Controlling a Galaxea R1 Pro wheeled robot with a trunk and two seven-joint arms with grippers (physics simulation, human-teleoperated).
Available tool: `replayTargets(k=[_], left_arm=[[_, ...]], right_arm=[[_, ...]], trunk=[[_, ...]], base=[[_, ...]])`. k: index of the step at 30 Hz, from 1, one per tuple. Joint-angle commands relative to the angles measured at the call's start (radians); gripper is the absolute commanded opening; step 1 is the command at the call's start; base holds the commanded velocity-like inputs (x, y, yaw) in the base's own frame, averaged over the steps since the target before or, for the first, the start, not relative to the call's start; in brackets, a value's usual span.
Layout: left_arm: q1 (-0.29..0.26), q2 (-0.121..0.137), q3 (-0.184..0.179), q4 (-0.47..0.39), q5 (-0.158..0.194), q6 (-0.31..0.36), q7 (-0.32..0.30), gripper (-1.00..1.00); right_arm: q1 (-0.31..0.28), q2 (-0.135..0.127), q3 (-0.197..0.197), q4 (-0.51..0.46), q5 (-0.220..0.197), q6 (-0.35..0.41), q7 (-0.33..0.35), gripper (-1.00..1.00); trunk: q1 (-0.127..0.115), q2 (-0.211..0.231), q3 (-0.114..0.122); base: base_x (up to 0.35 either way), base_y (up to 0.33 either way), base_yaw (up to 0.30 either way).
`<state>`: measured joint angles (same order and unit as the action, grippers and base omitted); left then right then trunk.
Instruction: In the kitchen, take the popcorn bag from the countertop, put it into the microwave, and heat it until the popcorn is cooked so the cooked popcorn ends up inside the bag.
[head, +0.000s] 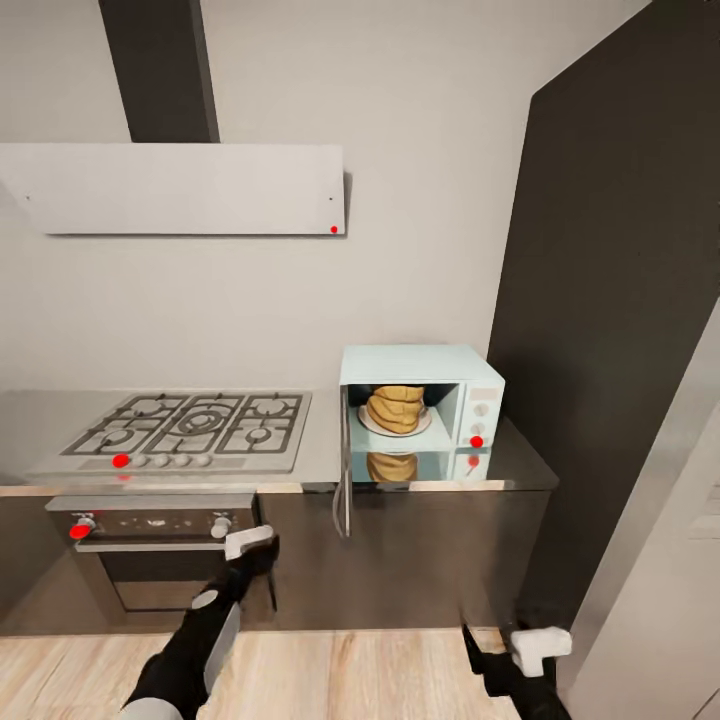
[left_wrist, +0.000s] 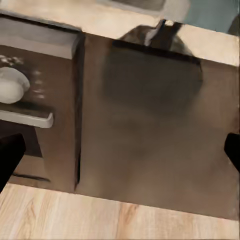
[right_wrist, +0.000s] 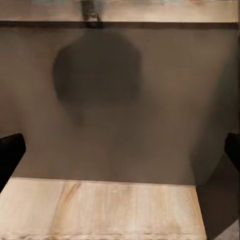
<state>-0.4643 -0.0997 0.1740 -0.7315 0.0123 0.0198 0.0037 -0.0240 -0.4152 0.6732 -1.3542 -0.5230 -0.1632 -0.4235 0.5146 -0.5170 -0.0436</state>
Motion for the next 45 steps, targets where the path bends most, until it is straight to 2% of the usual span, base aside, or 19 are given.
replayTargets(k=[1,3,5,8,13,15,17,20,22,25,27,29,32,41,42,43,45], left_arm=[[-0.058,-0.002,0.003,-0.002,0.003,0.058,0.006,1.00],[-0.143,-0.003,0.004,-0.001,0.005,0.149,0.009,1.00],[-0.258,-0.003,0.006,0.005,0.006,0.272,0.008,1.00],[-0.315,-0.008,0.005,0.013,0.005,0.324,0.007,1.00],[-0.332,-0.021,0.002,0.058,0.004,0.339,0.007,1.00],[-0.333,-0.033,0.001,0.073,0.001,0.344,0.006,1.00],[-0.333,-0.053,0.000,0.085,-0.001,0.347,0.001,1.00],[-0.334,-0.065,-0.001,0.112,-0.001,0.348,-0.005,1.00],[-0.334,-0.072,-0.001,0.126,-0.002,0.348,-0.006,1.00],[-0.332,-0.075,-0.002,0.131,-0.002,0.348,-0.007,1.00],[-0.332,-0.075,-0.006,0.131,-0.003,0.348,-0.008,1.00],[-0.331,-0.075,-0.009,0.131,-0.002,0.349,-0.008,1.00],[-0.329,-0.075,-0.010,0.126,-0.003,0.352,-0.007,1.00],[-0.337,-0.075,-0.014,0.117,-0.003,0.354,-0.005,1.00],[-0.337,-0.075,-0.014,0.117,-0.003,0.354,-0.005,1.00],[-0.337,-0.075,-0.015,0.116,-0.002,0.354,-0.005,1.00],[-0.337,-0.075,-0.015,0.115,-0.001,0.354,-0.005,1.00]], right_arm=[[0.018,0.000,0.010,0.031,-0.009,-0.028,-0.003,1.00],[0.031,0.007,0.053,0.091,-0.009,-0.051,-0.002,1.00],[0.036,0.009,0.159,0.149,-0.010,-0.143,-0.002,1.00],[0.036,0.011,0.221,0.189,-0.012,-0.218,-0.010,1.00],[0.031,0.016,0.240,0.269,-0.014,-0.260,-0.012,1.00],[0.031,0.026,0.241,0.299,-0.014,-0.275,-0.010,1.00],[0.030,0.032,0.241,0.310,-0.014,-0.282,-0.009,1.00],[0.029,0.036,0.242,0.316,-0.016,-0.284,-0.006,1.00],[0.029,0.049,0.242,0.318,-0.014,-0.285,-0.005,1.00],[0.029,0.093,0.247,0.349,-0.010,-0.286,-0.003,1.00],[0.029,0.105,0.250,0.362,-0.010,-0.285,-0.002,1.00],[0.028,0.109,0.261,0.368,-0.009,-0.285,-0.002,1.00],[0.027,0.111,0.299,0.372,-0.011,-0.285,-0.002,1.00],[0.027,0.112,0.310,0.371,-0.011,-0.285,-0.001,1.00],[0.027,0.115,0.318,0.371,-0.010,-0.285,-0.001,1.00],[0.025,0.131,0.359,0.371,-0.010,-0.285,-0.001,1.00],[0.024,0.140,0.393,0.372,-0.011,-0.285,-0.001,1.00]], trunk=[[0.001,-0.002,-0.002],[0.001,-0.002,-0.002],[0.001,-0.002,-0.002],[0.001,-0.002,-0.002],[0.001,-0.002,-0.001],[0.001,-0.002,0.000],[0.001,-0.002,0.001],[0.001,-0.002,0.003],[0.001,-0.002,0.004],[0.001,-0.002,0.006],[0.001,-0.002,0.007],[0.001,-0.002,0.009],[0.001,-0.002,0.011],[0.001,-0.002,0.017],[0.001,-0.002,0.017],[0.001,-0.002,0.018],[0.001,-0.002,0.019]], base=[[0.000,0.000,0.000],[0.000,0.000,0.000],[0.000,0.000,-0.003],[0.000,0.000,-0.114],[0.000,0.000,-0.263],[0.000,0.000,-0.296],[0.000,0.000,-0.299],[0.000,0.000,-0.300],[0.000,0.000,-0.300],[0.000,0.000,-0.300],[0.000,0.000,-0.300],[0.000,0.000,-0.300],[0.000,0.000,-0.300],[0.102,-0.090,-0.300],[0.152,-0.136,-0.300],[0.050,-0.045,-0.300],[0.021,-0.019,-0.270]])
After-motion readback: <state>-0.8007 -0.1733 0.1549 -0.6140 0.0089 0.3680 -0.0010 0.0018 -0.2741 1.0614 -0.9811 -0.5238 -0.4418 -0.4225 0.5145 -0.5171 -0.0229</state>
